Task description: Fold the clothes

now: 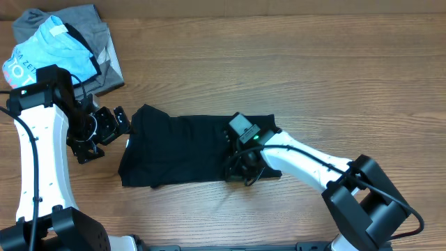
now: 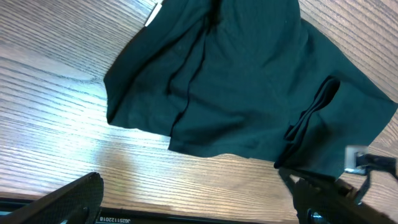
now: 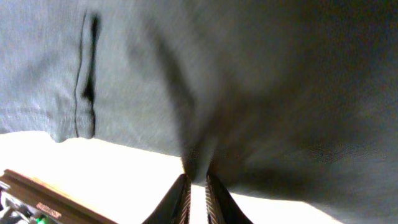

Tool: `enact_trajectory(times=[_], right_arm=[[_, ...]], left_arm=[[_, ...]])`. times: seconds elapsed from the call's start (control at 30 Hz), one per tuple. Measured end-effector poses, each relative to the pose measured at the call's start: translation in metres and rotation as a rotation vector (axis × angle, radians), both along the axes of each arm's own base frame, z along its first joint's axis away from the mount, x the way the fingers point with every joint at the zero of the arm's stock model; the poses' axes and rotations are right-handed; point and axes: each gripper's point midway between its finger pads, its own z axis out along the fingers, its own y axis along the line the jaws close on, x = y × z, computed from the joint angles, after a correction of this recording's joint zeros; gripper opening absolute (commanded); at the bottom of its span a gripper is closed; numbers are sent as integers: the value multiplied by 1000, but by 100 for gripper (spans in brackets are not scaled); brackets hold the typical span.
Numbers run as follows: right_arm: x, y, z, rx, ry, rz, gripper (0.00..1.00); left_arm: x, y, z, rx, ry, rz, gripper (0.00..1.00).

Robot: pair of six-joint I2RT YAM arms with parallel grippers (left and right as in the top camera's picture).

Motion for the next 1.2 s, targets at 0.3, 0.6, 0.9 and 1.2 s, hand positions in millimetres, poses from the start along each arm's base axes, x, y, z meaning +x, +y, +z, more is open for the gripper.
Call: enact_trajectory(times=[0.3,0.6,0.9,1.2], right_arm=[[-33,22,1,-12,16,73,4],[2,-29,83,-178,-138,-27,100],[14,-78,161,-152,-306,-102,100],[9,-84,165,-157,-318,-73,100]], left_arm=[[1,-1,0,2,-5,-5,100],[30,6,0,40,-121,-20,100],[50,17,-35,40,-95,-100,100],[72,20,-97,-81,-70,-199,100]])
